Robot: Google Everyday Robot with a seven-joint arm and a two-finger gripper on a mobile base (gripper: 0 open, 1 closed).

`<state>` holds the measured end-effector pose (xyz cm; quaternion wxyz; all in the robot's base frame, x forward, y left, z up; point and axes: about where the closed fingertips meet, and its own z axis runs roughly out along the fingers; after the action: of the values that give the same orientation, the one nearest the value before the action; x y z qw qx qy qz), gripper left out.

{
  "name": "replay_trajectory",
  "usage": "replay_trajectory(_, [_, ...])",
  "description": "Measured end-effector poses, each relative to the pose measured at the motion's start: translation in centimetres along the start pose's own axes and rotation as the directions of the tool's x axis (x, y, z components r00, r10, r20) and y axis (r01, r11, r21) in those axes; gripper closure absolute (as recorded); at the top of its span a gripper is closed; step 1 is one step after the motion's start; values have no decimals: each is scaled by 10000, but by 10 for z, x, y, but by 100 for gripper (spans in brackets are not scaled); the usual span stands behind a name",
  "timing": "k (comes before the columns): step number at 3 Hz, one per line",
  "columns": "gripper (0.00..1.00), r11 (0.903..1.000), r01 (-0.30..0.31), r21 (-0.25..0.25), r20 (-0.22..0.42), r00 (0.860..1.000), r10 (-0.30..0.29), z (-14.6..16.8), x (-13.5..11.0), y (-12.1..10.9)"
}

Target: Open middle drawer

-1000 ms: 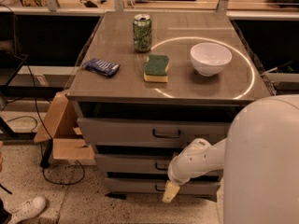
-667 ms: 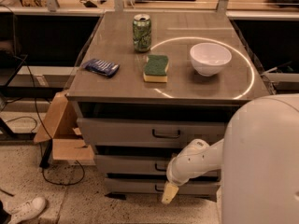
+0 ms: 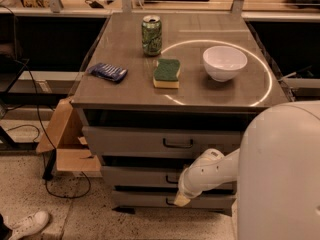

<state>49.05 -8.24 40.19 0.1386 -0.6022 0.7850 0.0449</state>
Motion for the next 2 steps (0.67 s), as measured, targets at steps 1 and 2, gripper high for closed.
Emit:
replay_trajectory(1, [61, 10000, 0, 0, 0, 10000, 0, 0, 0, 0])
replay_trajectory(2, [85, 10000, 0, -1, 0, 10000, 0, 0, 0, 0])
